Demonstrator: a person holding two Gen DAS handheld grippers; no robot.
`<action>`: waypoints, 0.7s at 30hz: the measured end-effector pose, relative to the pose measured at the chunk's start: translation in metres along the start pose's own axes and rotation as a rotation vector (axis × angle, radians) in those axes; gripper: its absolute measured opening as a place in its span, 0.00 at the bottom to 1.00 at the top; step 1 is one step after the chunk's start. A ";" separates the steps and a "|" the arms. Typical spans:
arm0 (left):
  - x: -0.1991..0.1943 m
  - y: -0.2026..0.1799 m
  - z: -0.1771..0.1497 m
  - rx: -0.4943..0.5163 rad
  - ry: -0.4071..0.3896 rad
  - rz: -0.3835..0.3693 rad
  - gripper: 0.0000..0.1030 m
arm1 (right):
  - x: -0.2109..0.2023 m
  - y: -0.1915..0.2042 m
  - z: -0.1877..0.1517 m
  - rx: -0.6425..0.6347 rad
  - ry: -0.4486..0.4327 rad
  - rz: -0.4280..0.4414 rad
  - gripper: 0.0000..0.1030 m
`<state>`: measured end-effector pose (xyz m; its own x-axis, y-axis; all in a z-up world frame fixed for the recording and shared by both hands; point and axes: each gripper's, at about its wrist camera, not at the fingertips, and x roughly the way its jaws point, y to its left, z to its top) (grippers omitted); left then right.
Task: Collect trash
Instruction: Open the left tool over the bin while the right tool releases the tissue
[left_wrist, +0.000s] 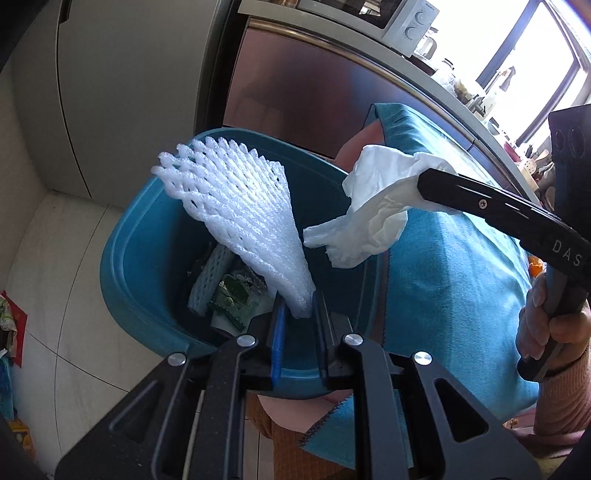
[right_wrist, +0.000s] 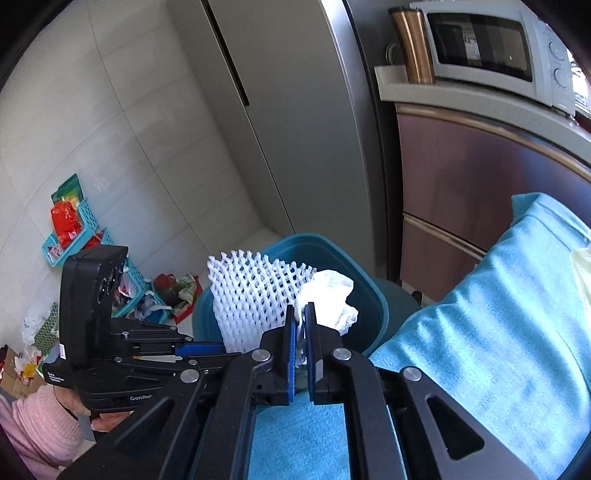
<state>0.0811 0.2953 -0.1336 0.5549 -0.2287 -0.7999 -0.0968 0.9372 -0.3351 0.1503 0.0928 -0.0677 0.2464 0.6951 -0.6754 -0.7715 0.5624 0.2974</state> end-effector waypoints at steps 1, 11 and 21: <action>0.003 0.001 0.000 -0.004 0.006 0.001 0.14 | 0.005 0.000 0.001 0.001 0.010 -0.005 0.05; 0.030 0.000 0.005 -0.006 0.046 0.003 0.15 | 0.014 0.001 0.000 0.013 0.037 -0.022 0.18; 0.021 -0.013 0.001 0.007 0.001 -0.019 0.23 | -0.013 -0.007 -0.014 0.048 -0.015 -0.008 0.21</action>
<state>0.0947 0.2790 -0.1457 0.5555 -0.2469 -0.7940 -0.0807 0.9344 -0.3470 0.1445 0.0740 -0.0704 0.2616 0.6968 -0.6678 -0.7405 0.5887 0.3242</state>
